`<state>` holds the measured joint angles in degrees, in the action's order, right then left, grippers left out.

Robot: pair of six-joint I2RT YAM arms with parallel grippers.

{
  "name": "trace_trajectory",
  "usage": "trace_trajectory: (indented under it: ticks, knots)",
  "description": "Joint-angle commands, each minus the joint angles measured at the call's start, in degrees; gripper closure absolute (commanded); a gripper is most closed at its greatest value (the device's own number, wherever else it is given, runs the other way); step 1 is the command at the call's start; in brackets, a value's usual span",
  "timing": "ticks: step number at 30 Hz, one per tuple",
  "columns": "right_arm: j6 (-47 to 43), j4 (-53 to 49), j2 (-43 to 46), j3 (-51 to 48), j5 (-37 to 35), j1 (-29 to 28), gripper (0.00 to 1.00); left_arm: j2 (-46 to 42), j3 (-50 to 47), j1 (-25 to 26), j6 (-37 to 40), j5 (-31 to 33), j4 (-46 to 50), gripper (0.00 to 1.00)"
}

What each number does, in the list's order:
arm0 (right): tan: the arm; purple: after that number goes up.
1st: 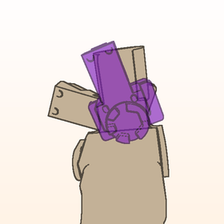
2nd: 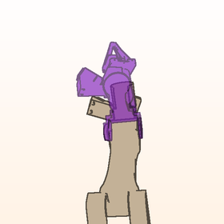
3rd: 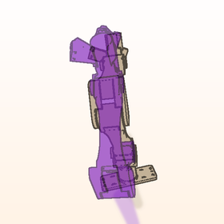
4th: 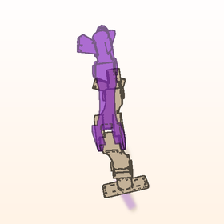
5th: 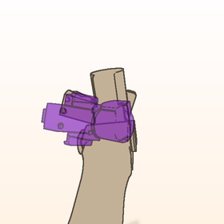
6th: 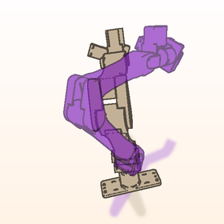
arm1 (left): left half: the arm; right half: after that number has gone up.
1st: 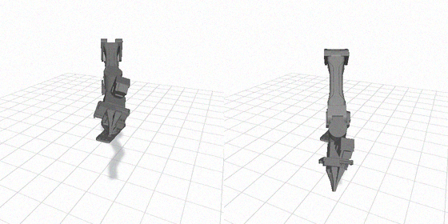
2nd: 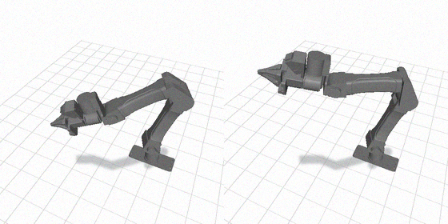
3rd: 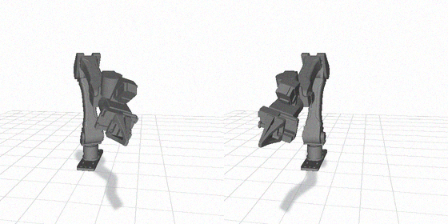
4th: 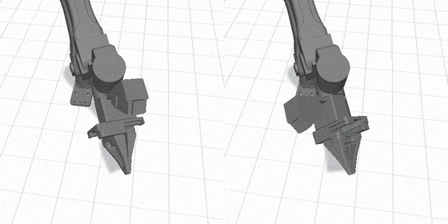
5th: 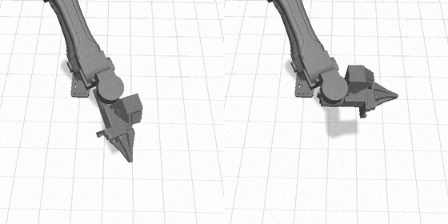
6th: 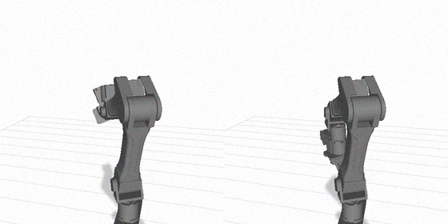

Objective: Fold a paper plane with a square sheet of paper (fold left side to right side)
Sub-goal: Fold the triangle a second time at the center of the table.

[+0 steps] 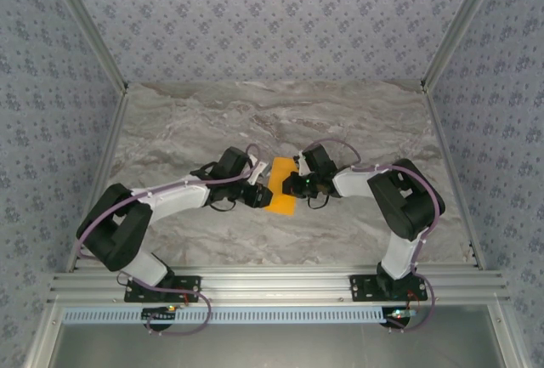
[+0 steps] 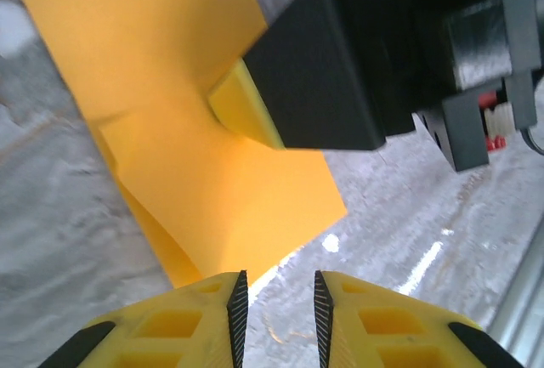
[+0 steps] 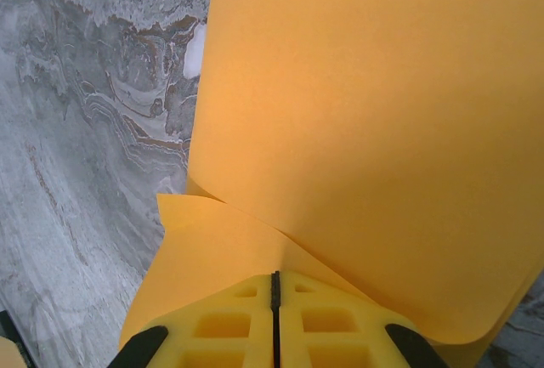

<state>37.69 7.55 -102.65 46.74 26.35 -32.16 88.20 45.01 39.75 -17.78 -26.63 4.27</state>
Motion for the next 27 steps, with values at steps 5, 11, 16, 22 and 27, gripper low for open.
trace_trajectory:
  ticks: [5,11,16,22,27]
  knots:
    - [-1.1,-5.4,-2.2,-1.1,-3.5,-0.6,0.94,2.8,0.3,0.1,-4.6,-8.6,-6.0,0.71]
    - [-1.1,-5.9,-2.2,-0.7,-3.6,-0.7,0.94,6.0,1.7,0.1,-4.6,-8.9,-5.9,0.71]
    - [-3.1,-6.4,-2.1,-0.6,-3.6,-0.7,0.94,7.4,1.6,-0.4,-4.3,-6.3,-5.6,0.71]
    - [-3.5,-7.0,-2.0,-0.3,-3.8,-0.8,0.94,8.3,1.2,-1.0,-4.1,-5.4,-5.4,0.71]
    - [-3.5,-7.1,-2.1,-0.2,-3.8,-0.8,0.94,9.1,1.0,-1.3,-4.0,-5.2,-5.5,0.71]
